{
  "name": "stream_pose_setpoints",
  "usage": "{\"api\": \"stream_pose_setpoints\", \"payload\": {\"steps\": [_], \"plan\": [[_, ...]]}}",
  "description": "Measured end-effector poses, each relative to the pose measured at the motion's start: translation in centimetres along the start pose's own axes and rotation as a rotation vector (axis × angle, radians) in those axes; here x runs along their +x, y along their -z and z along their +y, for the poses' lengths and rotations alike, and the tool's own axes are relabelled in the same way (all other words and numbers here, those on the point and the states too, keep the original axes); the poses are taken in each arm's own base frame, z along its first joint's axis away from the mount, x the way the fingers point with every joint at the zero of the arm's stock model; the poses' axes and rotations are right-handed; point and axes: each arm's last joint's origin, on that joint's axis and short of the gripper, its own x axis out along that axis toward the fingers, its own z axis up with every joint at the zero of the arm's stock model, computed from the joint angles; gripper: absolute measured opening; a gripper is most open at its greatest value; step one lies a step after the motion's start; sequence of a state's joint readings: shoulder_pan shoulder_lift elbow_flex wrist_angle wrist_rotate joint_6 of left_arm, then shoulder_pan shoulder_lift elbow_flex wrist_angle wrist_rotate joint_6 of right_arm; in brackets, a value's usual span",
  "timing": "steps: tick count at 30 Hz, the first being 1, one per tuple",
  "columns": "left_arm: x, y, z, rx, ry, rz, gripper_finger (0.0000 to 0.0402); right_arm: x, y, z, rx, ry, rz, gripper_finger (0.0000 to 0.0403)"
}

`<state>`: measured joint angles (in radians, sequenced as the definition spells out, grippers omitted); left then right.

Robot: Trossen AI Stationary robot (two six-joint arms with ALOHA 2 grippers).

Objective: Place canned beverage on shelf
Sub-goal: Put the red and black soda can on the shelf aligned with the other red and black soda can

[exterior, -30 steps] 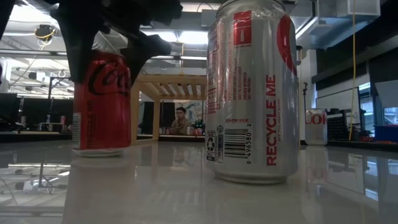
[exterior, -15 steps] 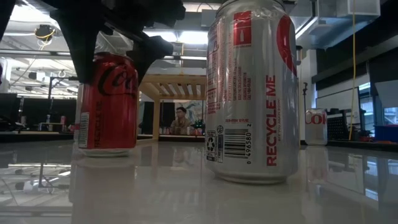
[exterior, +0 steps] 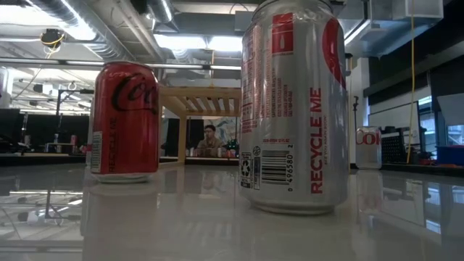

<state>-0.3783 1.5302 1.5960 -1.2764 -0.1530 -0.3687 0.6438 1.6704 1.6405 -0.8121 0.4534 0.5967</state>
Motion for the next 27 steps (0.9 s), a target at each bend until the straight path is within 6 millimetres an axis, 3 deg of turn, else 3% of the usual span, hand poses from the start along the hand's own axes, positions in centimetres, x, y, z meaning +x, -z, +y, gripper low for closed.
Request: {"api": "stream_pose_setpoints", "payload": {"steps": [5,11,18,27], "plan": [[-1.1,5.3,-0.9,-0.146,0.035,-0.174,0.0348,1.2,-1.1,-0.7,0.05,0.038,-0.066,0.0349],[1.9,10.1,-1.7,-0.263,0.082,-0.313,0.0348,5.0,-2.2,-3.3,0.105,0.094,-0.02,0.0349],[6.5,11.7,-2.9,-0.299,0.18,-0.351,0.0348,11.5,-2.2,-5.7,0.118,0.142,0.041,0.0349],[10.3,13.0,-2.3,-0.352,0.036,-0.329,0.0348,17.6,-1.2,-9.1,0.18,0.251,0.1,0.0349]]}}
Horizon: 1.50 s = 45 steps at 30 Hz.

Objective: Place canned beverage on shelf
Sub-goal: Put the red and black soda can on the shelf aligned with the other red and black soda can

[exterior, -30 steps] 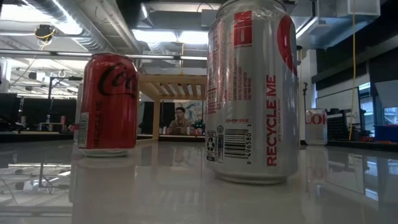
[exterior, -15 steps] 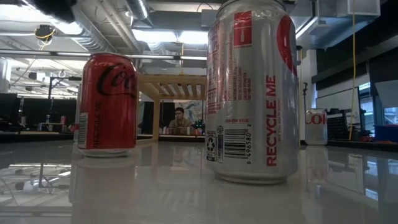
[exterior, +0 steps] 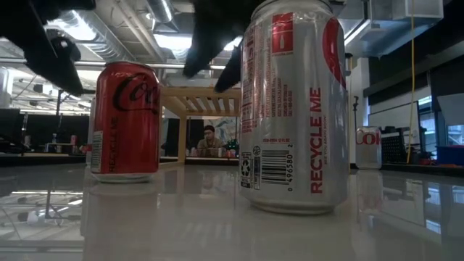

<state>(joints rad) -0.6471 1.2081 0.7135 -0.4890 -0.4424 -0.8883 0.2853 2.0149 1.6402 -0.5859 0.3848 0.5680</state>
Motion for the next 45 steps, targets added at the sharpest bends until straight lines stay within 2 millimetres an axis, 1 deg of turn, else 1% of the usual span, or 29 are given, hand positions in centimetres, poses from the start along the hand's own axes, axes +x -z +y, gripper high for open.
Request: {"api": "stream_pose_setpoints", "payload": {"steps": [2,5,9,11,13,14,18,24,27,31,33,36,40,41,44,45], "plan": [[0.6,0.2,0.4,-0.005,-0.025,-0.002,0.0348,1.0,0.1,-0.2,0.008,0.0,0.012,0.0349],[1.3,0.5,1.1,-0.009,-0.053,0.002,0.0348,2.0,0.1,-0.2,0.017,-0.017,0.016,0.0349],[1.8,0.7,1.7,-0.01,-0.079,0.007,0.0348,2.1,0.4,0.3,-0.034,-0.087,0.045,0.0349],[1.8,0.8,1.8,0.008,-0.085,0.008,0.0348,1.9,0.5,0.9,-0.059,-0.113,0.034,0.0349],[1.9,0.8,2.0,0.034,-0.091,0.008,0.0348,2.4,0.6,1.5,-0.088,-0.128,0.001,0.0349],[2.0,0.8,2.1,0.049,-0.096,0.011,0.0348,2.8,0.8,1.8,-0.103,-0.138,-0.009,0.0349],[2.1,0.6,2.3,0.114,-0.099,0.024,0.0348,5.2,2.0,2.7,-0.112,-0.16,-0.007,0.0349],[2.2,0.5,2.3,0.173,-0.087,0.023,0.0348,7.6,2.3,3.4,-0.077,-0.15,-0.111,0.0349],[2.2,0.4,2.2,0.191,-0.073,0.02,0.0348,8.4,2.4,3.6,-0.064,-0.131,-0.159,0.0349],[2.2,0.3,2.0,0.206,-0.047,0.013,0.0348,9.3,2.2,4.1,-0.039,-0.16,-0.237,0.0349],[2.2,0.3,1.9,0.212,-0.032,0.015,0.0348,9.9,2.5,4.1,-0.043,-0.146,-0.256,0.0348],[2.2,0.3,1.9,0.213,-0.023,0.022,0.0348,10.3,2.7,4.2,-0.039,-0.116,-0.272,0.0333],[2.2,0.3,1.8,0.214,-0.007,0.036,0.0348,10.3,2.7,4.1,-0.056,-0.097,-0.282,0.0279],[2.2,0.4,1.8,0.222,0.004,0.045,0.0348,10.3,2.7,4.1,-0.069,-0.088,-0.286,0.0274],[2.0,0.5,1.8,0.229,0.046,0.085,0.0348,10.2,2.6,4.0,-0.098,-0.055,-0.302,0.0274],[1.8,0.5,1.8,0.227,0.063,0.098,0.0348,9.9,2.4,4.0,-0.106,-0.052,-0.305,0.0274]]}}
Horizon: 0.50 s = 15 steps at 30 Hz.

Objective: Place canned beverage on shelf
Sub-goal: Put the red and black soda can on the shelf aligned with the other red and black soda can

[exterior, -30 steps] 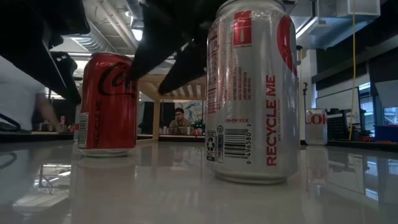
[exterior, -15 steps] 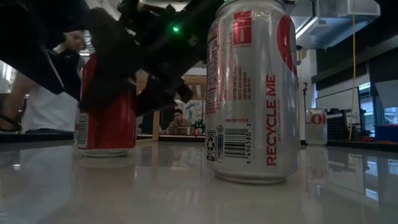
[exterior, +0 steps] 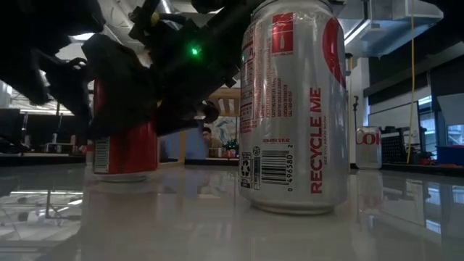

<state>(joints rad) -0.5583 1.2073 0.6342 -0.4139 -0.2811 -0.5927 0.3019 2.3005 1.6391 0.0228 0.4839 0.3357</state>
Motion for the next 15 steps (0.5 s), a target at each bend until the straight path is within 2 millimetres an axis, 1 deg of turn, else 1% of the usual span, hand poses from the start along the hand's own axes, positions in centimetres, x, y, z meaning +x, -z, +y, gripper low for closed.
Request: {"api": "stream_pose_setpoints", "payload": {"steps": [1,3,6,8,10,13,15], "plan": [[-0.3,0.0,0.0,-0.007,0.028,0.003,0.0348,-0.2,-0.2,0.0,-0.004,0.003,-0.001,0.0274],[-1.2,-0.2,-0.1,-0.018,0.087,-0.009,0.0348,-1.2,-1.3,0.1,0.008,-0.004,-0.029,0.0274],[-3.3,-0.6,-0.1,-0.051,0.149,-0.064,0.0348,-3.9,-3.8,0.0,0.027,-0.013,-0.061,0.0274],[-4.6,-0.6,0.1,-0.079,0.184,-0.084,0.0348,-6.2,-5.5,-0.2,0.051,-0.003,-0.071,0.0274],[-5.5,-0.5,0.3,-0.119,0.211,-0.091,0.0348,-8.4,-6.6,-0.5,0.064,0.026,-0.062,0.0274],[-6.4,-0.3,0.6,-0.152,0.225,-0.114,0.0348,-12.0,-8.3,-1.4,0.085,0.081,-0.06,0.0274],[-6.7,-0.4,0.6,-0.156,0.218,-0.139,0.0348,-14.3,-9.2,-2.2,0.117,0.123,-0.062,0.0274]]}}
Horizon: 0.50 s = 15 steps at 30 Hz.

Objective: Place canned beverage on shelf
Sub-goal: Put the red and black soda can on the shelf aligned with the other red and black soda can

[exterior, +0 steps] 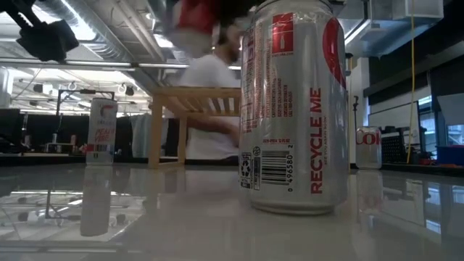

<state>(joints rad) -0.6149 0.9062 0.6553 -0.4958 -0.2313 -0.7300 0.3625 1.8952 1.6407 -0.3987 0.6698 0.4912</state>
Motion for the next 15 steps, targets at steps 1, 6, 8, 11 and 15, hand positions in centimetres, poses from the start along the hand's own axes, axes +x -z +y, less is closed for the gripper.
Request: {"api": "stream_pose_setpoints", "payload": {"steps": [1,6,8,11,15], "plan": [[-0.1,0.0,0.0,0.001,-0.008,-0.01,0.0348,-1.0,-0.5,-0.7,0.019,0.033,0.002,0.0274],[-0.1,-0.1,0.1,-0.001,-0.029,-0.033,0.0348,-4.1,-1.4,-3.7,0.113,0.229,0.01,0.0274],[-0.1,-0.1,0.1,-0.001,-0.029,-0.032,0.0348,-5.2,-1.5,-5.0,0.167,0.317,0.005,0.0274],[-0.1,-0.1,0.0,-0.002,-0.018,-0.023,0.0348,-6.5,-1.1,-6.9,0.25,0.437,0.023,0.0274],[-0.1,-0.1,0.0,-0.003,-0.009,-0.018,0.0348,-7.4,-0.2,-8.6,0.334,0.582,0.043,0.0274]]}}
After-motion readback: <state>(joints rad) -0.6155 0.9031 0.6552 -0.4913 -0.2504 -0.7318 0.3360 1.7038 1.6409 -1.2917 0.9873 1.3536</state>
